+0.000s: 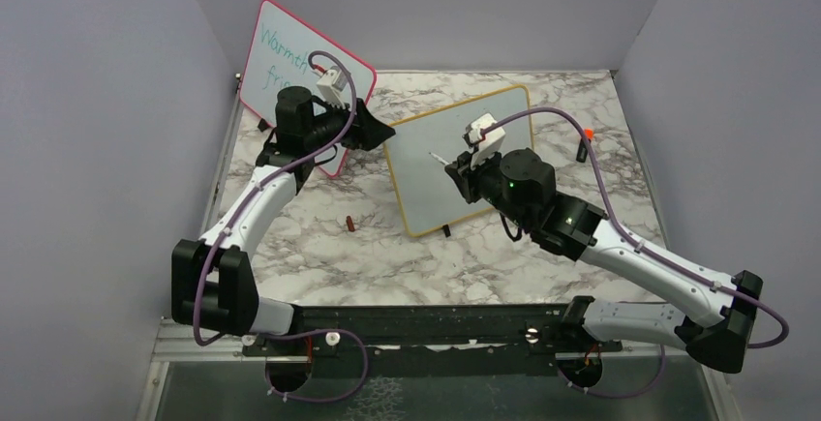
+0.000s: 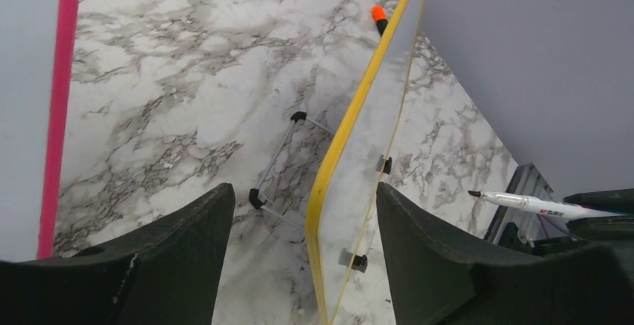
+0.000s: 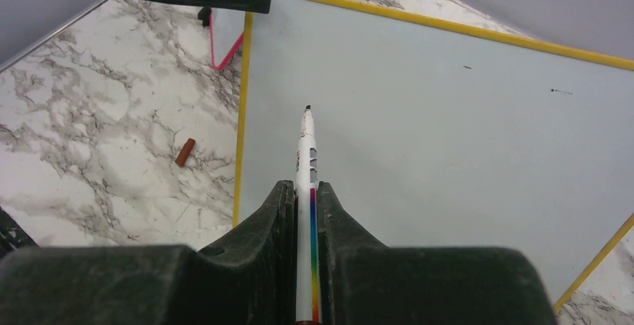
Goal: Write a sentence on the whiteboard
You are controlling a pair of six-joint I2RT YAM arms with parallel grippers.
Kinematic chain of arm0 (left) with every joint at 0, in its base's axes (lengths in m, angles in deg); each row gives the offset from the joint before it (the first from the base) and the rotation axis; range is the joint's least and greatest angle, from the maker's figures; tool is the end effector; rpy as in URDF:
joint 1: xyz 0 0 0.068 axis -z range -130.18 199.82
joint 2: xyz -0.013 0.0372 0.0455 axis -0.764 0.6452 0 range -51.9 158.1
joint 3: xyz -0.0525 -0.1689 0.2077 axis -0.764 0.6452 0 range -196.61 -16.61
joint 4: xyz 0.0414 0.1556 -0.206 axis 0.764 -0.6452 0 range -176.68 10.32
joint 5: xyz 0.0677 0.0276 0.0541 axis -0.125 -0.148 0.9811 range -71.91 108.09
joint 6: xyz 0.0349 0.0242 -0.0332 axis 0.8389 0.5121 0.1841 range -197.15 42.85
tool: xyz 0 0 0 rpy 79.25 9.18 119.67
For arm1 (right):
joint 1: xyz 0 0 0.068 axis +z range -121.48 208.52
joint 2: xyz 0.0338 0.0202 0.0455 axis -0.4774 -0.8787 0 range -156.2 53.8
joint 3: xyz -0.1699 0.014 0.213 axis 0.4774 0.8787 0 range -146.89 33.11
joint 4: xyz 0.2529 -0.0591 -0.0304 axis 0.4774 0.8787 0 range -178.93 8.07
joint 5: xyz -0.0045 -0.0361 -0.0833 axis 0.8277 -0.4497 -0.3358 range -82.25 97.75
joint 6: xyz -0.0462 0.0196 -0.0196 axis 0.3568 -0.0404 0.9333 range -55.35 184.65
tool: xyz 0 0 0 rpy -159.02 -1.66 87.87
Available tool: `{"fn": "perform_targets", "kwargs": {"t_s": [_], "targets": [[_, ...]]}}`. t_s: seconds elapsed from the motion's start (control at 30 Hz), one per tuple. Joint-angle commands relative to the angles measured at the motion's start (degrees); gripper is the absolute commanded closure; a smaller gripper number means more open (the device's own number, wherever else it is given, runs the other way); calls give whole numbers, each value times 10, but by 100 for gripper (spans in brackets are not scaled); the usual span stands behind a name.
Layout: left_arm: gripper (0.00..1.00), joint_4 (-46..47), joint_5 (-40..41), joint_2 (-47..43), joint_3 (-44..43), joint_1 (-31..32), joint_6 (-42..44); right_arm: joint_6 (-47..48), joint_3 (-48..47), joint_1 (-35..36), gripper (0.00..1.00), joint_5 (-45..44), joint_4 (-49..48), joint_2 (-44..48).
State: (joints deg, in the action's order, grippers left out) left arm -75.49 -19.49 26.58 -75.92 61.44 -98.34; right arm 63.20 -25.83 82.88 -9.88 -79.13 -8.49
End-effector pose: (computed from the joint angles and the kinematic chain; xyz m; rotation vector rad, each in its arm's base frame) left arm 0.3062 -0.0852 0.3220 0.3239 1.8651 -0.9948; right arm 0.1547 0.1972 0.3683 -0.6022 1.7059 0.4206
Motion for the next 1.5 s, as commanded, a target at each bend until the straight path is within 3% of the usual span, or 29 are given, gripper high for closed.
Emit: {"fn": "perform_targets", "kwargs": {"t_s": [0.0,0.4,0.77,1.2,1.47], "targets": [[32,59,-79,26,-33,-3,-29,9,6,2,99,-17,-30,13],[58,104,-169,95,-54,-2,-64,9,23,2,100,-15,-50,14],[100,112,-198,94,-36,-1,-45,55,20,2,100,5,-51,1],[100,100,-232,58,21,7,11,77,32,24,99,10,-52,26],[100,21,-217,45,9,7,68,104,30,78,99,-51,-49,22]]}}
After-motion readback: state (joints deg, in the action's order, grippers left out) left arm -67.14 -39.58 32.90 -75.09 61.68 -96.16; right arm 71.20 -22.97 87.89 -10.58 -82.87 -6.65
